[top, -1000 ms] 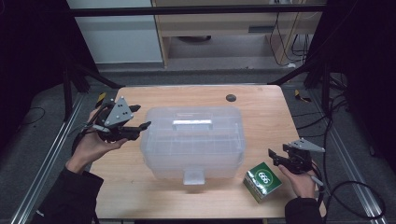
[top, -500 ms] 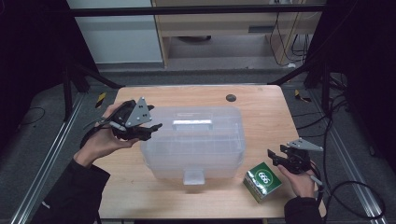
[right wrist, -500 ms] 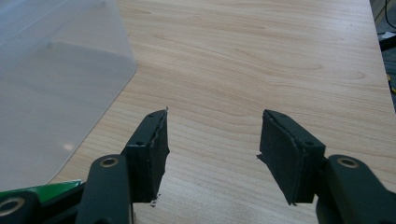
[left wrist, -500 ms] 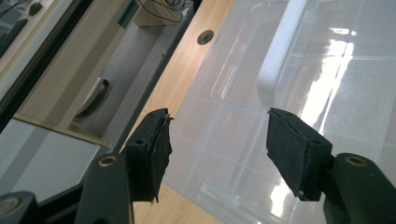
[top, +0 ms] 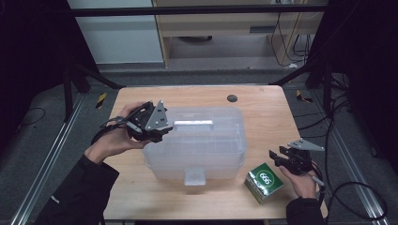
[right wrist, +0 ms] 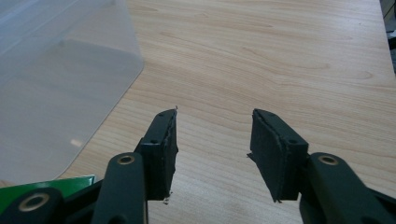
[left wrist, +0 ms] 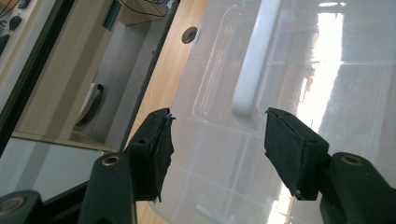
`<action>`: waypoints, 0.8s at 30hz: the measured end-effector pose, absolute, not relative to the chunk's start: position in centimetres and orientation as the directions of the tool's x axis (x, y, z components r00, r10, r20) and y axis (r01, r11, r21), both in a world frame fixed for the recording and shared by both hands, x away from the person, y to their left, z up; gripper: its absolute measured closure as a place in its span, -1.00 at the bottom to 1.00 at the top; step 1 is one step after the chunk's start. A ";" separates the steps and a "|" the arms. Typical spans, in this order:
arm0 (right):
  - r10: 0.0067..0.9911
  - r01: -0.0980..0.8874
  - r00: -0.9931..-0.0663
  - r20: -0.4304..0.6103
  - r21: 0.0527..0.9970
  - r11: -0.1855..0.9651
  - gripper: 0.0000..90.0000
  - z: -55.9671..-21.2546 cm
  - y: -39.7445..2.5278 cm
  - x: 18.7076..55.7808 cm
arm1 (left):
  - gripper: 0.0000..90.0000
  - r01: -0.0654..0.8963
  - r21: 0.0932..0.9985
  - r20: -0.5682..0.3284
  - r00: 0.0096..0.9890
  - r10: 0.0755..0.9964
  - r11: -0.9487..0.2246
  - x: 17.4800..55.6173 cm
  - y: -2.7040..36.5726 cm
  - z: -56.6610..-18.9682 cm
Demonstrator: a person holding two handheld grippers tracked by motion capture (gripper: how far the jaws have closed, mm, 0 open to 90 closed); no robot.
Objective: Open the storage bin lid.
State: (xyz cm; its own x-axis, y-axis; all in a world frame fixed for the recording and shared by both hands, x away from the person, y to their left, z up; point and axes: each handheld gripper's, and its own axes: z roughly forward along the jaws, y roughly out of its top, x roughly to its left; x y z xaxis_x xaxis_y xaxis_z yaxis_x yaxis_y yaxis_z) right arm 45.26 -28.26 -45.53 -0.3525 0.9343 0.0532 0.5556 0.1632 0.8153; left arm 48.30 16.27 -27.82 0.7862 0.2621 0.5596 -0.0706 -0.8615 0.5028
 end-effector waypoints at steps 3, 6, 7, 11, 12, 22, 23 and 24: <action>0.931 0.563 -0.359 0.063 0.811 0.162 0.24 -45.4 -28.2 45.2 | -0.07 -0.085 0.485 0.569 0.787 0.240 -0.871 48.2 15.6 -27.8; 0.930 0.569 -0.361 0.069 0.807 0.160 0.27 -45.4 -28.1 45.2 | -0.05 -0.089 0.469 0.576 0.785 0.228 -0.879 48.3 15.2 -27.8; 0.929 0.571 -0.363 0.069 0.805 0.163 0.32 -45.4 -28.1 45.2 | -0.04 -0.096 0.444 0.586 0.783 0.208 -0.891 48.4 14.8 -27.9; 0.925 0.578 -0.372 0.079 0.800 0.164 0.40 -45.3 -28.0 45.2 | 0.01 -0.111 0.416 0.596 0.782 0.179 -0.902 48.6 14.0 -28.1; 0.925 0.578 -0.372 0.079 0.800 0.164 0.40 -45.3 -28.0 45.2 | 0.02 -0.111 0.416 0.596 0.782 0.179 -0.902 48.6 14.0 -28.1; 0.922 0.578 -0.377 0.085 0.800 0.162 0.56 -45.0 -28.0 45.1 | 0.15 -0.128 0.332 0.621 0.775 0.115 -0.934 49.2 12.3 -29.0; 0.922 0.575 -0.379 0.081 0.801 0.166 0.58 -45.0 -28.0 45.1 | 0.17 -0.129 0.326 0.623 0.774 0.110 -0.937 49.3 12.1 -29.0; 0.921 0.574 -0.382 0.079 0.801 0.169 0.61 -45.0 -28.0 45.1 | 0.20 -0.130 0.312 0.627 0.773 0.101 -0.941 49.4 11.8 -29.1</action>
